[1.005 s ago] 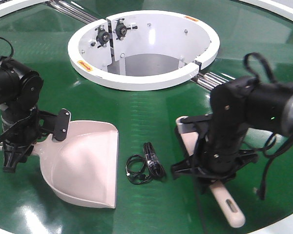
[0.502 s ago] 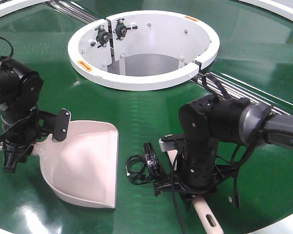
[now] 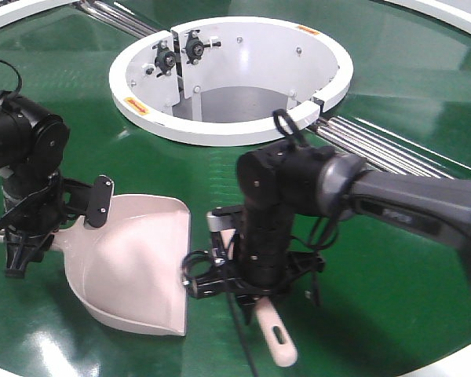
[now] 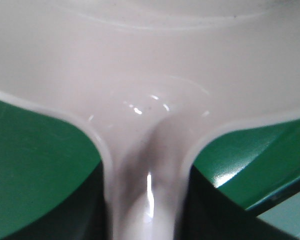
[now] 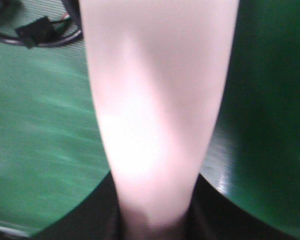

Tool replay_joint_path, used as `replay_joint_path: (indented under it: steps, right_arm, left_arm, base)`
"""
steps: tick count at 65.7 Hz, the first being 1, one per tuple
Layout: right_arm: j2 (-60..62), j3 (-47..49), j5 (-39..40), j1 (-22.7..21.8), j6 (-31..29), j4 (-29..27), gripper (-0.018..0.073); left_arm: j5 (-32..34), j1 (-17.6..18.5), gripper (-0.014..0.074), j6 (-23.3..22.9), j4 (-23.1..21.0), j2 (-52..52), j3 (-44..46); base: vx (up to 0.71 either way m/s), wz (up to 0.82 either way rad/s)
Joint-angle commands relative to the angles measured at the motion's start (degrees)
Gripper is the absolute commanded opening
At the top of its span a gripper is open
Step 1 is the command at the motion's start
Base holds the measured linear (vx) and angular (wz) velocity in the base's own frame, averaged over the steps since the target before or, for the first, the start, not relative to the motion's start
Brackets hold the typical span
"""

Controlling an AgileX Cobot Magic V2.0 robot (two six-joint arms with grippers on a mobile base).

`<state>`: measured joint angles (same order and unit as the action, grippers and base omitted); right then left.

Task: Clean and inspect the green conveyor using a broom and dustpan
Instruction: 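Sweep the black cable with the brush into the dustpan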

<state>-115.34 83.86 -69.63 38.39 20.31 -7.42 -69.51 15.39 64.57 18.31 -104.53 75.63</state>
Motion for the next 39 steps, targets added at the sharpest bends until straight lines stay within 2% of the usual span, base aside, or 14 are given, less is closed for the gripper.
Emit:
replay_joint_path:
  steps: [1, 10, 21, 30, 39]
  right_arm:
    - [0.4, 6.0, -4.4, 2.6, -2.5, -3.3, -0.0004]
    - [-2.3, 13.7, -4.4, 6.1, -3.9, -5.1, -0.0004]
    - [-5.9, 22.1, -4.4, 8.4, -4.5, -7.2, -0.0004]
    - [-5.9, 24.1, -4.3, 8.2, -4.1, -6.1, -0.0004]
    - [-4.2, 22.3, -4.3, 6.2, -3.9, -5.5, -0.0004]
  left_arm:
    - [-2.0, 0.3, -0.0006, -0.5, 0.2, 2.9, 1.5]
    - [-2.0, 0.3, -0.0006, -0.5, 0.2, 2.9, 1.5]
    - [-2.0, 0.3, -0.0006, -0.5, 0.2, 2.9, 1.5]
    - [-2.0, 0.3, -0.0006, -0.5, 0.2, 2.9, 1.5]
    - [-2.0, 0.3, -0.0006, -0.5, 0.2, 2.9, 1.5]
  base:
    - [0.00, 0.00]
    - [0.00, 0.00]
    - [0.00, 0.00]
    - [0.00, 0.00]
    - [0.00, 0.00]
